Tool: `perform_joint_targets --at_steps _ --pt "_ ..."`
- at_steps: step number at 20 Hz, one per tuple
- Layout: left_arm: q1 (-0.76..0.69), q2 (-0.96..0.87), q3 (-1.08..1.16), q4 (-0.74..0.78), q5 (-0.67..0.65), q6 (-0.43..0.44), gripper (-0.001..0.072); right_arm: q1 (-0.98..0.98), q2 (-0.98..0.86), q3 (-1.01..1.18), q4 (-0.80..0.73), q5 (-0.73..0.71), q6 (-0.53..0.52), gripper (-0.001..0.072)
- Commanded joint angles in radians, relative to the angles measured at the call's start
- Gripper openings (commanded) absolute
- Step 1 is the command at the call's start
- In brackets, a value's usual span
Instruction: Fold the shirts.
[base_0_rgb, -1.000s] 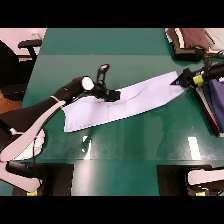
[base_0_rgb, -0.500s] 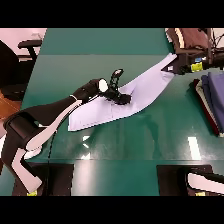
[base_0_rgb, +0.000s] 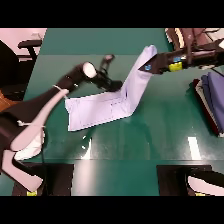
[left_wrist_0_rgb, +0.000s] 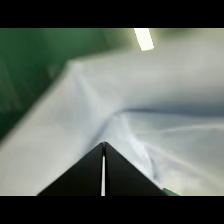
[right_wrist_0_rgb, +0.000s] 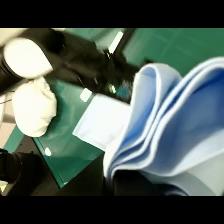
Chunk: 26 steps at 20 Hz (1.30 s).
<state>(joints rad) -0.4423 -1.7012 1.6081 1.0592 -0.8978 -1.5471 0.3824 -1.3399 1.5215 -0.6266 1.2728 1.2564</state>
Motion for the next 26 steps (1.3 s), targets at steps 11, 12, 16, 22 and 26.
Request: perform_joint_targets --at_steps 11,12,16,22,26 --pt "0.401 0.52 0.01 0.229 -0.177 0.015 0.0025 0.465 -0.409 0.332 -0.159 -0.061 -0.06 0.0441" --pt "0.398 0.52 0.007 0.228 -0.203 0.027 0.0024 0.428 -0.388 0.297 -0.191 -0.04 -0.048 0.0441" --pt "0.398 0.52 -0.002 0.222 -0.23 0.029 0.0024 0.197 -0.256 0.035 -0.293 -0.043 0.042 0.0441" --pt "0.397 0.516 -0.045 0.175 -0.192 0.031 0.0024 -0.088 -0.238 -0.26 -0.229 -0.109 0.118 0.0674" --pt "0.331 0.505 -0.045 0.177 -0.168 0.068 0.0024 -0.044 -0.369 -0.23 -0.122 -0.12 0.096 0.0622"
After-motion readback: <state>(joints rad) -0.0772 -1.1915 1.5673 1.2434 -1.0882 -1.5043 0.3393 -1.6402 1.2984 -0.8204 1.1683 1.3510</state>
